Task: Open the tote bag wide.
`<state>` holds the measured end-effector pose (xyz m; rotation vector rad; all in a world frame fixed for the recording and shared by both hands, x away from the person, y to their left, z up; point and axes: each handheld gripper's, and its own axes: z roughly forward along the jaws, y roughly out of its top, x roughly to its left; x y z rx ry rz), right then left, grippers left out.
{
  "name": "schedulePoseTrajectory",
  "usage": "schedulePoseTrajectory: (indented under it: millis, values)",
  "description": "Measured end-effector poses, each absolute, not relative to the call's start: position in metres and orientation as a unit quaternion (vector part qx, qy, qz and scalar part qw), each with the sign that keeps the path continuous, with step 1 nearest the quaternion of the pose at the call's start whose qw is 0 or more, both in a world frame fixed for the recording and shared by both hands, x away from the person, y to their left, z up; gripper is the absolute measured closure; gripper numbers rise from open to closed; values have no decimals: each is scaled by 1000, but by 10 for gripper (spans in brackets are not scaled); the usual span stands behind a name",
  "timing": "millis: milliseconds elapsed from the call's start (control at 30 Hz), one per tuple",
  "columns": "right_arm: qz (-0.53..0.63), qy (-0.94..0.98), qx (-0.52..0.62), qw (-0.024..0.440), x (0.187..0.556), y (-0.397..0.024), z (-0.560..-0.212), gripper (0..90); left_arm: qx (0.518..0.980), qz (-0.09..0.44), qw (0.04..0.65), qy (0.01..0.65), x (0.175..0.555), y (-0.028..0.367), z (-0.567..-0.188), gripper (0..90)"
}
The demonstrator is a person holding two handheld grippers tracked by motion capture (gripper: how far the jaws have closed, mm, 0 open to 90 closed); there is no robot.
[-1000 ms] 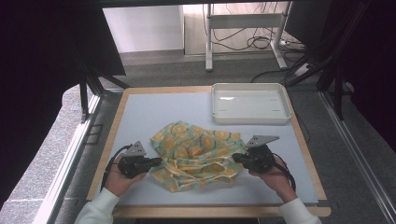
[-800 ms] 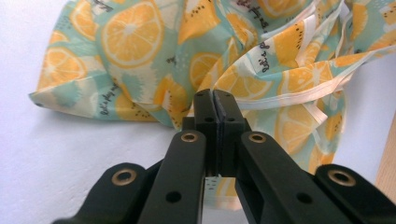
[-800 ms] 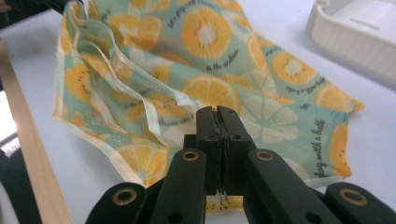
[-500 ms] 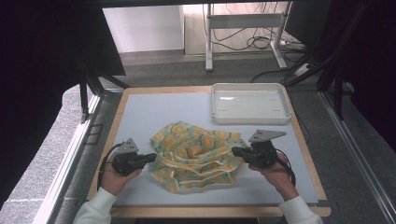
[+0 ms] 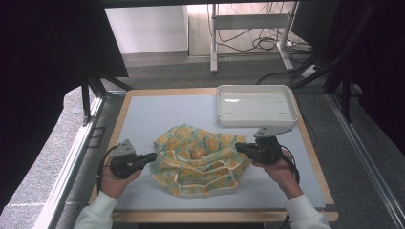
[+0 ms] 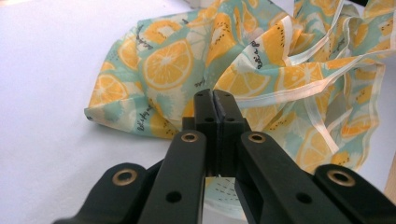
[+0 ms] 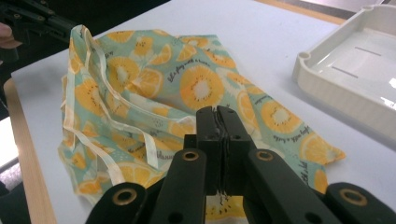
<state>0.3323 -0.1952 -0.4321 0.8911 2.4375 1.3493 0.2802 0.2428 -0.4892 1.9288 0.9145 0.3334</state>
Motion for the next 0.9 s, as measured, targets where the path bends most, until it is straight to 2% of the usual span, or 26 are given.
schedulePoseTrajectory:
  millis: [400,900]
  values:
    - [488,809,307,116,339,-196,-418,885,767,143,498,378,277,251,-476,900]
    - [495,803,311,121,356,-190,-412,890,760,159,495,390,284,251,-474,900]
